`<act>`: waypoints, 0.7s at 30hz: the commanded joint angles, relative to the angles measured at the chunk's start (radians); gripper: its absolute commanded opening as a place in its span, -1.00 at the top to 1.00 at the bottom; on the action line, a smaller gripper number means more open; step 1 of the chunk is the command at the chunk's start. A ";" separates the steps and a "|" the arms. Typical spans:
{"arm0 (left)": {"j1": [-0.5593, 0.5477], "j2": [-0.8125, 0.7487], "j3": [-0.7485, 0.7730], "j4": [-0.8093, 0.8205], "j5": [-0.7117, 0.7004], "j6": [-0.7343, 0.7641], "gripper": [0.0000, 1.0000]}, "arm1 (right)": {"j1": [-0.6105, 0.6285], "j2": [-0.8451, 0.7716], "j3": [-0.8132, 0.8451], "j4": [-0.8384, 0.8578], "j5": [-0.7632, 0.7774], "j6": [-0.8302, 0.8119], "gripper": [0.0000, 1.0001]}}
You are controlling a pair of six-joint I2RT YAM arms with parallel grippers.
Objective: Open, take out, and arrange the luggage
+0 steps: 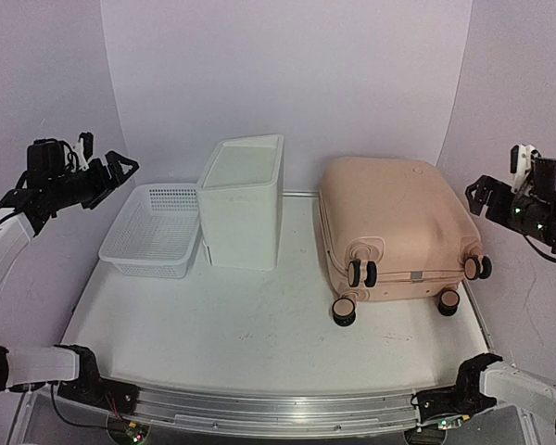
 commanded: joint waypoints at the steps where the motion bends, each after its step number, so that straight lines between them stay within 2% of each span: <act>1: -0.002 0.062 0.074 0.026 0.161 -0.030 -0.99 | -0.006 0.019 0.036 0.023 -0.035 0.018 -0.97; 6: -0.089 0.114 0.088 0.029 0.202 -0.014 -0.99 | -0.006 0.041 0.039 0.032 -0.109 0.006 -0.97; 13: -0.333 0.224 0.112 0.037 0.142 0.027 -0.99 | -0.006 0.058 0.016 0.057 -0.258 -0.001 -0.96; 21: -0.681 0.429 0.200 0.116 0.032 0.074 -0.99 | -0.007 0.175 0.035 0.011 -0.359 -0.022 -0.97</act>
